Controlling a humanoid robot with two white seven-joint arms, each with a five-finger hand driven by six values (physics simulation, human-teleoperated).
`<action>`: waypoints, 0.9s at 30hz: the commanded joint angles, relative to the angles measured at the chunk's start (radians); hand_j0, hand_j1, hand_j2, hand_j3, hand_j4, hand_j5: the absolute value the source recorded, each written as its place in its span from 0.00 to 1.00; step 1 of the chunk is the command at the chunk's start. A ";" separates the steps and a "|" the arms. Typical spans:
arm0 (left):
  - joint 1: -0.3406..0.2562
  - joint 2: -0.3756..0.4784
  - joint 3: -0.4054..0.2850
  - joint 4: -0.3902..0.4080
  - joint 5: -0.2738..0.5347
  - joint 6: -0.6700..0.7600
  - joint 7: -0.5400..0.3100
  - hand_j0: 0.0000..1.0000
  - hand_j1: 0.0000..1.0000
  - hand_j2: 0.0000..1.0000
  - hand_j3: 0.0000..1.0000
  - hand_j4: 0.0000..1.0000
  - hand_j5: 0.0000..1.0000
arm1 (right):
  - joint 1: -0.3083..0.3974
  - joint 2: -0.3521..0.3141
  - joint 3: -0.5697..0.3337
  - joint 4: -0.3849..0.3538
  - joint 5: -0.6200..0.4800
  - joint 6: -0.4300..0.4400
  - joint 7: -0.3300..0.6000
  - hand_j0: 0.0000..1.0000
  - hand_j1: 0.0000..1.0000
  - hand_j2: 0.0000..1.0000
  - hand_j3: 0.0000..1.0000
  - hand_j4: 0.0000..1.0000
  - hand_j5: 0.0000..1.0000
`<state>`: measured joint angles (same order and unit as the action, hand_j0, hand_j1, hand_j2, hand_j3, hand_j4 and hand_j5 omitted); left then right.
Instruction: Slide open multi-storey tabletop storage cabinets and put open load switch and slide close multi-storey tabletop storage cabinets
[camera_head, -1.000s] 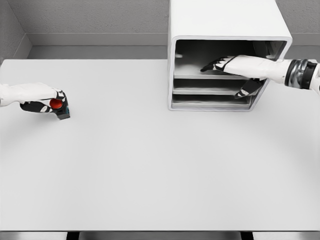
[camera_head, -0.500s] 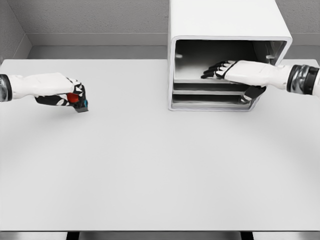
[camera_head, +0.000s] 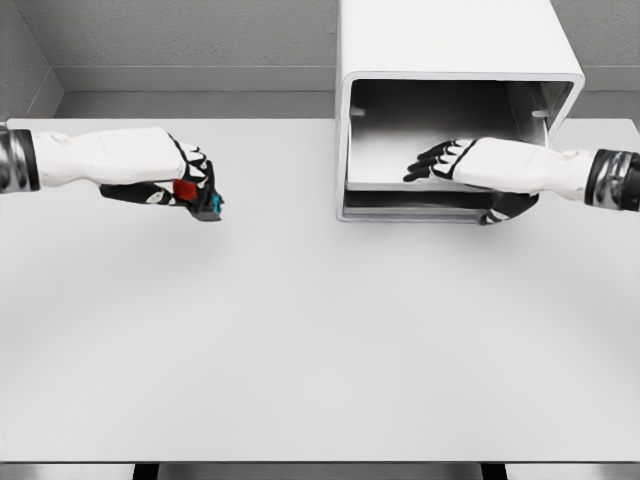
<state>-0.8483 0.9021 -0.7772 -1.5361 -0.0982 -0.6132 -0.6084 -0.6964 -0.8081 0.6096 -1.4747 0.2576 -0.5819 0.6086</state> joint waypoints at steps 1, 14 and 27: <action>0.000 0.014 -0.001 -0.039 0.040 0.002 0.001 0.35 0.35 0.35 0.35 0.35 0.35 | 0.000 -0.013 -0.004 -0.033 -0.009 -0.029 0.002 1.00 1.00 1.00 1.00 1.00 1.00; -0.080 -0.058 -0.010 -0.029 0.084 0.002 0.001 0.35 0.35 0.35 0.35 0.35 0.35 | 0.093 -0.068 -0.071 -0.130 -0.009 -0.029 0.002 1.00 1.00 1.00 1.00 1.00 1.00; -0.160 -0.163 -0.027 -0.004 0.075 0.002 -0.002 0.35 0.35 0.35 0.35 0.35 0.35 | 0.152 -0.103 -0.117 -0.177 -0.011 -0.029 0.002 1.00 1.00 1.00 1.00 1.00 1.00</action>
<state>-1.0154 0.7512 -0.7969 -1.5418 -0.0294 -0.6139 -0.6117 -0.5431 -0.9088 0.4905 -1.6468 0.2530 -0.6139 0.6114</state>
